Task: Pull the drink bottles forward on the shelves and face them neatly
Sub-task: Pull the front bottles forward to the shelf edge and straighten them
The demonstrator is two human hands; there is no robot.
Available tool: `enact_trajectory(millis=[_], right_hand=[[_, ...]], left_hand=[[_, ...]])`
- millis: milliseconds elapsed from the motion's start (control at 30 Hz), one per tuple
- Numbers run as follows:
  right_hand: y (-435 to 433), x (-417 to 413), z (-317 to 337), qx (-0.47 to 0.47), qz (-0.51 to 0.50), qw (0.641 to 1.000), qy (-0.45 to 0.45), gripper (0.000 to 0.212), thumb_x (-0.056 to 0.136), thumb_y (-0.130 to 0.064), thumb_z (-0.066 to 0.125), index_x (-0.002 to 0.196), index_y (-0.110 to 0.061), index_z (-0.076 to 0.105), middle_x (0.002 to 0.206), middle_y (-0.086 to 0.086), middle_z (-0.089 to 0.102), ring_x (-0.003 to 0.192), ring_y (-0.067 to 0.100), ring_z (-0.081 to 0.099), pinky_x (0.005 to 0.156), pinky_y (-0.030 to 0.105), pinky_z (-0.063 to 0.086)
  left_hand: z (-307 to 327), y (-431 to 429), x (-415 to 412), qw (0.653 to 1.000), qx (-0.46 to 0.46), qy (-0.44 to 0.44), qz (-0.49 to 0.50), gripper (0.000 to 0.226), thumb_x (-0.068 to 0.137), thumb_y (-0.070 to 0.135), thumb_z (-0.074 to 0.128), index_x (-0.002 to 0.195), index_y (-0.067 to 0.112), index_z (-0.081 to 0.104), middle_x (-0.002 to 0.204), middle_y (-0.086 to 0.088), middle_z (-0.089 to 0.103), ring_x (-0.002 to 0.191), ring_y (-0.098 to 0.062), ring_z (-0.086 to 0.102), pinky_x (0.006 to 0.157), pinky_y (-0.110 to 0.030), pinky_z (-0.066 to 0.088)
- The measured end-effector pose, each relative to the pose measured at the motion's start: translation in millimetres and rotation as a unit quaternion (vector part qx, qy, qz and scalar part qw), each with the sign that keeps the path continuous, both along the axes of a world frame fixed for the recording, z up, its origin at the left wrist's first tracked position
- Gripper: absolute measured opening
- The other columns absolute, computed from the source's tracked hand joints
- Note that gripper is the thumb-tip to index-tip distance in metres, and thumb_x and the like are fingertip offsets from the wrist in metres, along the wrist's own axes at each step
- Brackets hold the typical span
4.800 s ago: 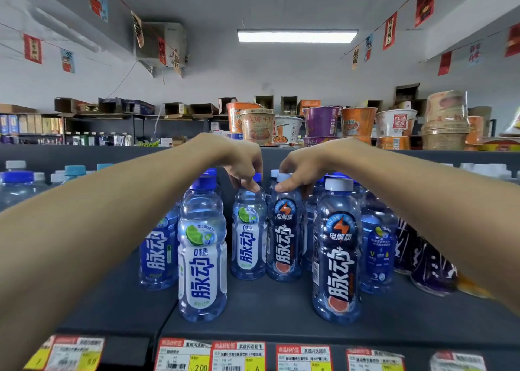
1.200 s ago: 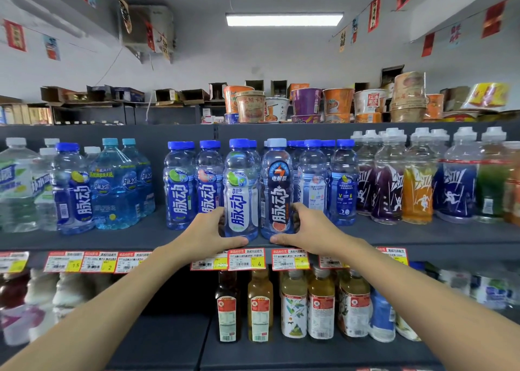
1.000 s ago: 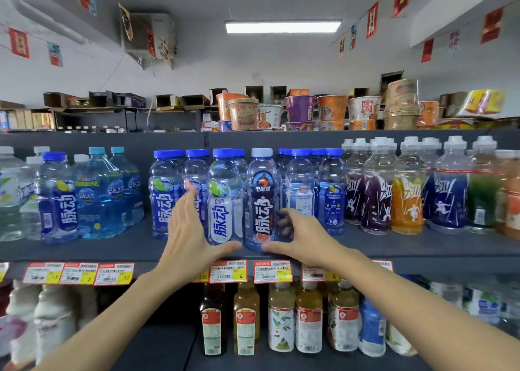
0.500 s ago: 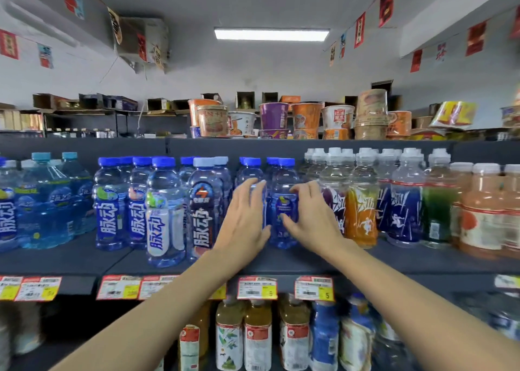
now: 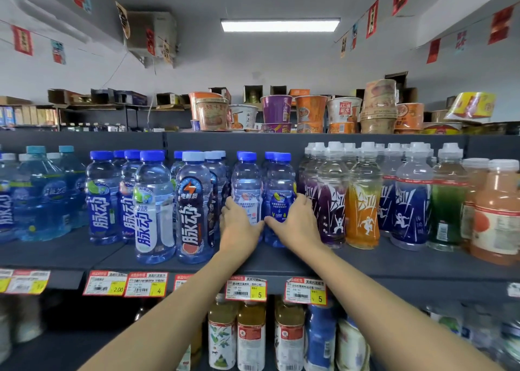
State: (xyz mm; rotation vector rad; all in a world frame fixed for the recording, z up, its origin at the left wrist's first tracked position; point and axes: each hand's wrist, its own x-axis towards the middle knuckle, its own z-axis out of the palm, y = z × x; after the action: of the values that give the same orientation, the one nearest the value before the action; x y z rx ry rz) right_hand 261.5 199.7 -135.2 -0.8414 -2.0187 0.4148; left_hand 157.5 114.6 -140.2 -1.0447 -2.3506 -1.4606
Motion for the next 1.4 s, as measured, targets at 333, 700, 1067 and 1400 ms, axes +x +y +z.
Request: enact_trajectory(millis=[333, 700, 1067, 1400], right_hand=[[-7, 34, -3, 0.014, 0.036, 0.999, 0.011, 0.094, 0.076, -0.052, 0.082, 0.142, -0.005, 0.034, 0.139, 0.011, 0.042, 0.128, 0.024, 0.045, 0.102, 0.035, 0.043], [-11, 56, -17, -0.017, 0.053, 0.997, 0.054, 0.079, 0.080, -0.046, 0.079, 0.140, -0.010, 0.042, 0.130, 0.005, 0.051, 0.112, 0.014, 0.052, 0.093, 0.025, 0.041], [-6, 63, -19, -0.052, 0.112, 0.992, -0.010, 0.096, 0.067, -0.052, 0.088, 0.140, -0.012, 0.040, 0.131, 0.004, 0.057, 0.120, 0.019, 0.056, 0.102, 0.041, 0.048], [5, 80, -20, -0.065, 0.163, 0.977, -0.118, 0.098, 0.063, -0.054, 0.090, 0.140, -0.021, 0.041, 0.125, -0.006, 0.064, 0.106, 0.009, 0.063, 0.084, 0.021, 0.050]], left_hand=[[-6, -22, 6, 0.995, 0.007, -0.019, -0.094, 0.076, 0.071, 0.030, 0.082, 0.130, 0.010, 0.038, 0.102, -0.003, 0.064, 0.087, -0.015, 0.062, 0.062, -0.025, 0.049], [-11, -32, 18, 0.997, -0.024, 0.023, -0.063, 0.060, 0.086, 0.040, 0.075, 0.130, 0.007, 0.052, 0.125, -0.013, 0.056, 0.114, -0.024, 0.052, 0.090, -0.031, 0.042], [-15, -50, 12, 0.990, -0.012, -0.012, -0.139, 0.039, 0.096, 0.022, 0.065, 0.129, 0.015, 0.045, 0.111, 0.003, 0.064, 0.083, 0.004, 0.055, 0.062, -0.011, 0.038], [-14, -63, 6, 0.977, -0.093, 0.043, -0.186, 0.082, 0.070, 0.032, 0.090, 0.130, 0.023, 0.036, 0.120, 0.004, 0.064, 0.097, -0.009, 0.059, 0.078, -0.019, 0.044]])
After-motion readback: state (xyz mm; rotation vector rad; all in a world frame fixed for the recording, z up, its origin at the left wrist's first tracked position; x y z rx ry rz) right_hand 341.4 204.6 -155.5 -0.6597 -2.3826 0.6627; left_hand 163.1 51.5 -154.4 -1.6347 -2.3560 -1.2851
